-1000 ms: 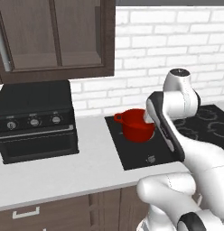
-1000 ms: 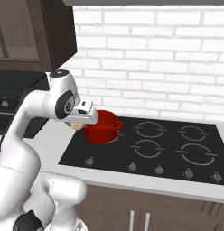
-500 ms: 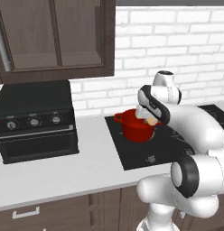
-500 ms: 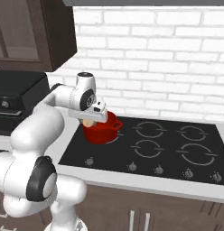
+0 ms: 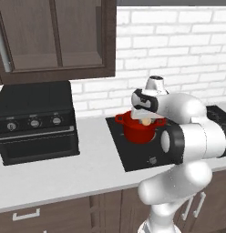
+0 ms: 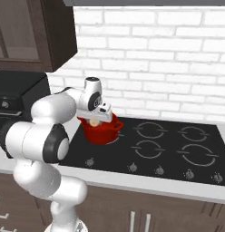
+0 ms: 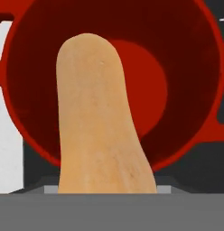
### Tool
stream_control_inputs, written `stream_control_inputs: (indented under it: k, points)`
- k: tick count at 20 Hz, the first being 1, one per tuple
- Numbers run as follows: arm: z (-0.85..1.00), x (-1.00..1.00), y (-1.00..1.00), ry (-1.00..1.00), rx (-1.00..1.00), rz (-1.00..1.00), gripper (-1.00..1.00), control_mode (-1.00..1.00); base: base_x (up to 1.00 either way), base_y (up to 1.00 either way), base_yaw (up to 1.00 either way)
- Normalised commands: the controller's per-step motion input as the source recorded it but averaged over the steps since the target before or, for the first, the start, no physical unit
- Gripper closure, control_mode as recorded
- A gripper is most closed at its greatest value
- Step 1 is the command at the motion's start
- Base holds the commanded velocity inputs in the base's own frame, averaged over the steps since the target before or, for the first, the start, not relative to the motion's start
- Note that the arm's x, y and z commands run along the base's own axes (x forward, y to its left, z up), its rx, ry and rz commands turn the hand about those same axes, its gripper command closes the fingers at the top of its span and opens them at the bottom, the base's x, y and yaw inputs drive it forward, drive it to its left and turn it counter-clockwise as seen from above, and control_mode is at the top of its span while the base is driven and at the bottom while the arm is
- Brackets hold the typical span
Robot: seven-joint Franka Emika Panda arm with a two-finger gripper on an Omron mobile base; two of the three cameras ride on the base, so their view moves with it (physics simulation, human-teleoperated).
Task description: Put the bell pepper and squash in the pot. Retrieve the spatula and lightly stir the vegetables in the pot.
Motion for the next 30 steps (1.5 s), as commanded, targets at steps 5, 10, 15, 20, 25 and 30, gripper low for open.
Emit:
stream_control_inputs:
  k: [5, 10, 15, 20, 25, 30]
  points:
    - [-0.49, 0.51, 0.00, 0.00, -0.02, 0.00, 1.00, -1.00, 0.00, 0.00, 0.00]
    - [-0.19, 0.26, 0.00, 0.02, 0.00, 0.00, 1.00, -1.00, 0.00, 0.00, 0.00]
    - [-0.29, 0.30, 0.00, 0.00, 0.00, 0.00, 1.00, -1.00, 0.00, 0.00, 0.00]
    - [-0.26, 0.25, 0.00, 0.00, 0.00, 0.00, 1.00, -1.00, 0.00, 0.00, 0.00]
    - [-0.08, 0.07, 0.00, 0.00, 0.00, 0.00, -1.00, -1.00, 0.00, 0.00, 0.00]
    - [0.00, -0.06, 0.04, 0.00, 0.00, 0.04, -1.00, -1.00, 0.00, 0.00, 0.00]
